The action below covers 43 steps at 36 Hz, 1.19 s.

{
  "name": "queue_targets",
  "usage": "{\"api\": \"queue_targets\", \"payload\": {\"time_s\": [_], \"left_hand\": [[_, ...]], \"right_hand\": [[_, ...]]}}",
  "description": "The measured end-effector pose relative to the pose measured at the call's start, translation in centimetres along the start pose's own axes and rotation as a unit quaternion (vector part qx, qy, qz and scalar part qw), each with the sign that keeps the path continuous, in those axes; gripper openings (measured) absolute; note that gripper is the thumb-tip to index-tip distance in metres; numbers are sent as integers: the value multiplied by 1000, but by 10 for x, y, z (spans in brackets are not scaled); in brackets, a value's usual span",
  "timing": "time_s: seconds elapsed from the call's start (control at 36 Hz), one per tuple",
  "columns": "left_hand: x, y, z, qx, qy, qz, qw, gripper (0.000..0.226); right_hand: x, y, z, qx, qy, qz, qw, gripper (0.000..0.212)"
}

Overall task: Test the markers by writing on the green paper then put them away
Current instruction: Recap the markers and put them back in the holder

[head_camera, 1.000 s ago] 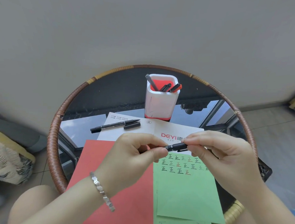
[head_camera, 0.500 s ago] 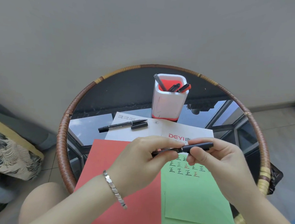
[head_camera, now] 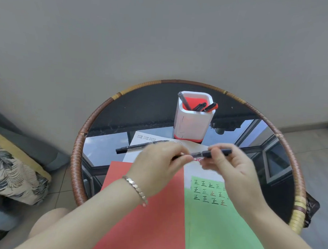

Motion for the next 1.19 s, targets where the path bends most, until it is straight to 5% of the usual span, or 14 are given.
{"api": "queue_targets", "payload": {"time_s": [0.06, 0.17, 0.25, 0.5, 0.67, 0.81, 0.94, 1.08, 1.19], "left_hand": [[3, 5, -16, 81, -24, 42, 996, 34], [-1, 16, -51, 153, 53, 98, 982, 21], [-4, 19, -70, 214, 93, 103, 967, 16], [-8, 13, -86, 214, 130, 83, 965, 14], [-10, 16, -86, 160, 156, 99, 970, 7], [-26, 24, -77, -7, 155, 143, 977, 8], [-41, 34, -66, -58, 156, 165, 972, 12], [-50, 41, -61, -68, 144, 157, 975, 22], [-54, 44, -62, -80, 160, 150, 972, 25]], "right_hand": [[9, 5, -21, -78, 80, 53, 992, 11], [25, 15, -76, -188, 286, 115, 933, 13], [44, 16, -89, -232, 324, 153, 904, 14], [95, -1, -40, -510, 188, 106, 833, 26], [81, 0, -31, -505, 244, 97, 822, 38], [44, -17, -21, -483, 324, 33, 813, 17], [41, -52, 13, -525, 250, -125, 804, 27], [60, -77, 33, -571, 139, -180, 789, 43], [67, -82, 42, -622, 110, -198, 750, 35]]}}
Point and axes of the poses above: each hand's wrist, its own x-axis towards the middle knuckle, its own y-axis out of the back of the hand, z = x × y, the point moved 3 cm from there along x, towards the middle knuckle, and after that the axes turned 7 degrees about -z, right-handed, at the moved point
